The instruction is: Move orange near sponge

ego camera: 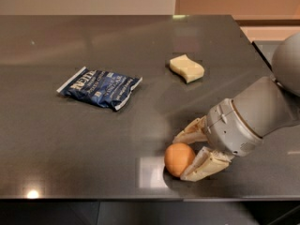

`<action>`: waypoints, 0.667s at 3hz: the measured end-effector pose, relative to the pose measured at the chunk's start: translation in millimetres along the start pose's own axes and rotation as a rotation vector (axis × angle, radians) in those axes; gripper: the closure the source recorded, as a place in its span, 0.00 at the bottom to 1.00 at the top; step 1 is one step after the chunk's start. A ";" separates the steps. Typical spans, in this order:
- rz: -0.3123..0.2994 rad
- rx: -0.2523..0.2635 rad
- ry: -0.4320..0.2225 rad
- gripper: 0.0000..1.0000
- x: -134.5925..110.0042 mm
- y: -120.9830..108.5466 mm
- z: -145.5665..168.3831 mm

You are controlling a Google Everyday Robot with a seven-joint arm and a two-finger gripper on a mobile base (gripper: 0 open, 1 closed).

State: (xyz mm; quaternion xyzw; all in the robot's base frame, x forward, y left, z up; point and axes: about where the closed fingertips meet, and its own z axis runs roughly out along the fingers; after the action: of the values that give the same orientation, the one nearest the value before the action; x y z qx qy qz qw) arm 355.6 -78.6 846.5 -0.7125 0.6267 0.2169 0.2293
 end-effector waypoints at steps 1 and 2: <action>0.006 -0.001 -0.021 0.72 -8.3 -4.0 -5.7; 0.055 0.044 -0.030 0.96 -12.3 -28.4 -25.3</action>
Offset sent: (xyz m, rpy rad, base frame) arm 0.0653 -0.0155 0.0568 0.0564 -0.0002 -0.1834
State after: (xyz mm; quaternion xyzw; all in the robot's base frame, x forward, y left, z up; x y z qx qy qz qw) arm 382.9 -80.9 875.6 -0.6863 0.6472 0.2200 0.2486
